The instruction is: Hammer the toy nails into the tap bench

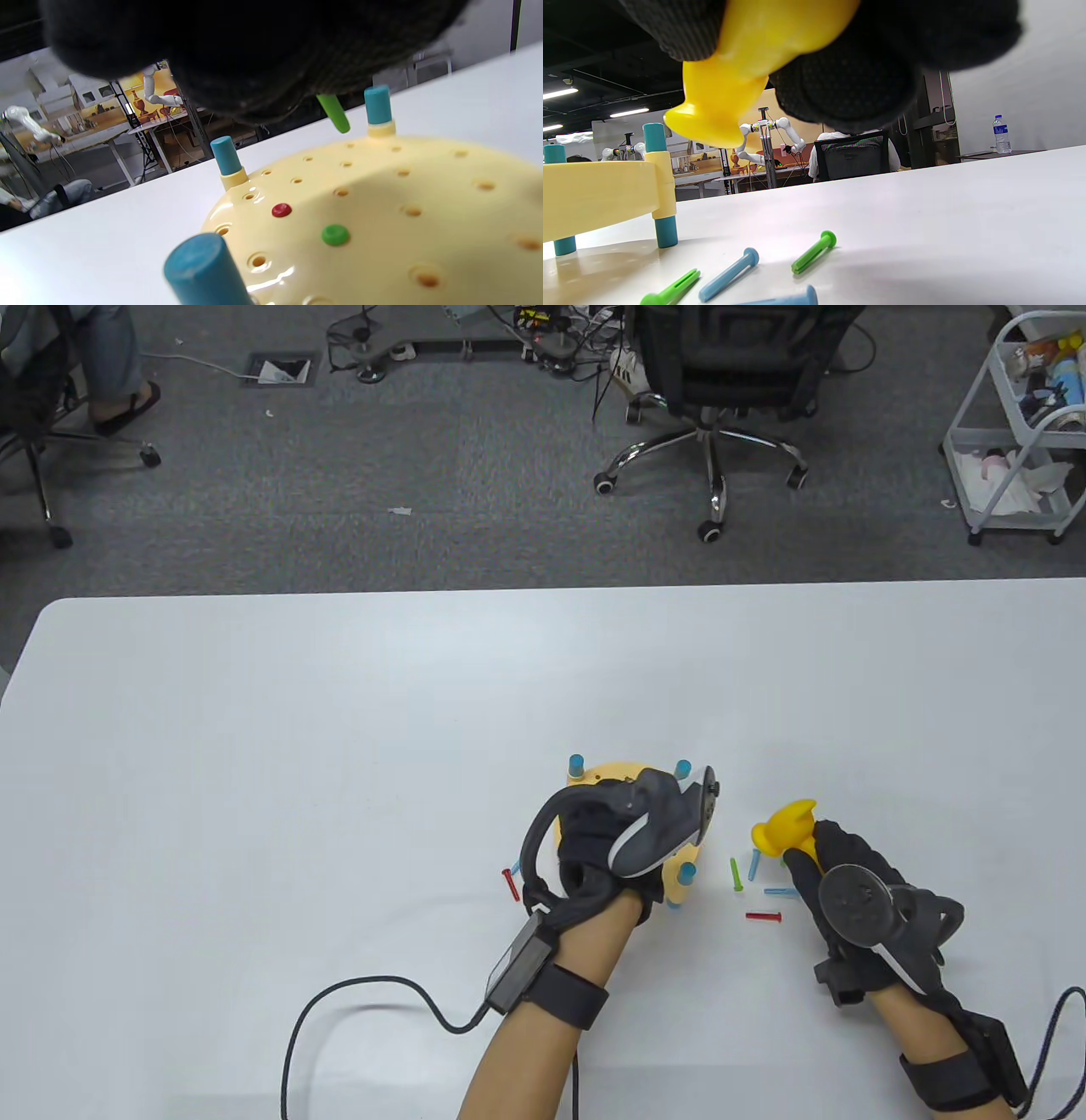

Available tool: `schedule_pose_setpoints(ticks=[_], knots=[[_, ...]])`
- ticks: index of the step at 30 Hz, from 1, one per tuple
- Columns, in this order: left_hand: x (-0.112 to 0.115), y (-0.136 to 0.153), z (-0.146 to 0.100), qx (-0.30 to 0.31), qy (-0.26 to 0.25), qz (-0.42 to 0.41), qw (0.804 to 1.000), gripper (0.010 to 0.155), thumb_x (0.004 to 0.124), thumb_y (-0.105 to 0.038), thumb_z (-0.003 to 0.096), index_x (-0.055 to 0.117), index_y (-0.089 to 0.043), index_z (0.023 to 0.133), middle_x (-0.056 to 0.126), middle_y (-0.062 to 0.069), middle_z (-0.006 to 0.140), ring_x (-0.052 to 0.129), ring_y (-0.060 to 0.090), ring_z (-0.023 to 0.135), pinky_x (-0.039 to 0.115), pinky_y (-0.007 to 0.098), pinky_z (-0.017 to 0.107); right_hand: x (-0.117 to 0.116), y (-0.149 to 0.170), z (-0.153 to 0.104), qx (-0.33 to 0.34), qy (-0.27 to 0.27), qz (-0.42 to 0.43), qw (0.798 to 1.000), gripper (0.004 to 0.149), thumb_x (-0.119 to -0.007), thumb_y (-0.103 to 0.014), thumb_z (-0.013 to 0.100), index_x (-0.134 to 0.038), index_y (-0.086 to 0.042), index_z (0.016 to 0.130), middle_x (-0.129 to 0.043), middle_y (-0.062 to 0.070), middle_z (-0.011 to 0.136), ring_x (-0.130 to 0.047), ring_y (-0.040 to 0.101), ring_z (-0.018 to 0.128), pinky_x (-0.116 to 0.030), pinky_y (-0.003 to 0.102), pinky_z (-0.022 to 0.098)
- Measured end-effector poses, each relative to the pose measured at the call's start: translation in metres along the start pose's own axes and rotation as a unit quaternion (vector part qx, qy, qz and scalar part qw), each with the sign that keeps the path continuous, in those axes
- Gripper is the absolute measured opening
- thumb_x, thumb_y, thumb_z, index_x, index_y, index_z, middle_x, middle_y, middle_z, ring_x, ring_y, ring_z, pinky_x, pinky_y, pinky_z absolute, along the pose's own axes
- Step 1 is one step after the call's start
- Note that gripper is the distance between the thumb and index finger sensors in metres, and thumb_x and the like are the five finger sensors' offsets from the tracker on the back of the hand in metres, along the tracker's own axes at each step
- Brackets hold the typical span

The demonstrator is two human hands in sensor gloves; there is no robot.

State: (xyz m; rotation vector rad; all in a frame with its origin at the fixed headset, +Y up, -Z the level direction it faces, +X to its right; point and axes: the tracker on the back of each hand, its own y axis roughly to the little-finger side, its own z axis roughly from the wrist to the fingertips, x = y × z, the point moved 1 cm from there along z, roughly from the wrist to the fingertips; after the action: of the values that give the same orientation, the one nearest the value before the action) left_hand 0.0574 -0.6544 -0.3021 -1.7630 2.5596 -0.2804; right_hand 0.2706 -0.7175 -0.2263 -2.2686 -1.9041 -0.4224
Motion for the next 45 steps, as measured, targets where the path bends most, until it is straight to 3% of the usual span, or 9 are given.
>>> schedule_pose_setpoints(ticks=[7,30,36,40,45], knots=[[0.007,-0.024,0.016,0.011,0.043,0.053,0.998,0.039,0.083,-0.031,0.0352,0.084,-0.026,0.074,0.098,0.014,0.058,0.095,0.012,0.026,0.085,0.036,0.025,-0.001,0.000,0.001,0.000,-0.005,0.008,1.000,0.063,-0.063,-0.052,0.044,-0.073,-0.011,0.091,-0.091,0.009,0.068,-0.098,0.019,0.037,-0.085,0.028,0.026],[0.008,-0.017,0.013,0.001,0.071,0.069,0.995,0.039,0.083,-0.031,0.0353,0.084,-0.026,0.074,0.098,0.013,0.058,0.095,0.013,0.027,0.085,0.037,0.026,-0.003,0.000,0.001,0.006,-0.006,0.009,1.000,0.062,-0.063,-0.052,0.044,-0.073,-0.011,0.090,-0.091,0.009,0.068,-0.098,0.019,0.037,-0.085,0.028,0.025],[0.006,-0.017,0.012,0.016,0.059,0.065,0.996,0.042,0.083,-0.030,0.0366,0.082,-0.024,0.078,0.098,0.012,0.062,0.097,0.014,0.030,0.085,0.036,0.028,-0.004,-0.001,0.000,0.008,-0.008,0.007,1.000,0.062,-0.063,-0.052,0.044,-0.073,-0.011,0.090,-0.091,0.009,0.068,-0.098,0.019,0.037,-0.085,0.028,0.025],[-0.005,-0.006,-0.002,0.025,0.034,0.058,0.997,0.058,0.081,-0.039,0.0361,0.072,-0.019,0.090,0.092,0.014,0.079,0.099,0.018,0.045,0.084,0.038,0.033,-0.005,-0.001,0.000,0.010,-0.010,0.007,1.000,0.062,-0.063,-0.052,0.044,-0.073,-0.011,0.091,-0.091,0.009,0.068,-0.098,0.019,0.037,-0.085,0.028,0.025],[-0.023,0.046,-0.034,0.040,-0.047,-0.030,0.998,0.043,0.078,-0.043,0.0366,0.080,-0.025,0.075,0.095,0.011,0.070,0.098,0.017,0.042,0.083,0.037,0.032,-0.005,-0.001,0.000,0.008,-0.009,0.008,1.000,0.062,-0.063,-0.052,0.044,-0.073,-0.011,0.091,-0.091,0.009,0.068,-0.098,0.019,0.037,-0.085,0.028,0.026]])
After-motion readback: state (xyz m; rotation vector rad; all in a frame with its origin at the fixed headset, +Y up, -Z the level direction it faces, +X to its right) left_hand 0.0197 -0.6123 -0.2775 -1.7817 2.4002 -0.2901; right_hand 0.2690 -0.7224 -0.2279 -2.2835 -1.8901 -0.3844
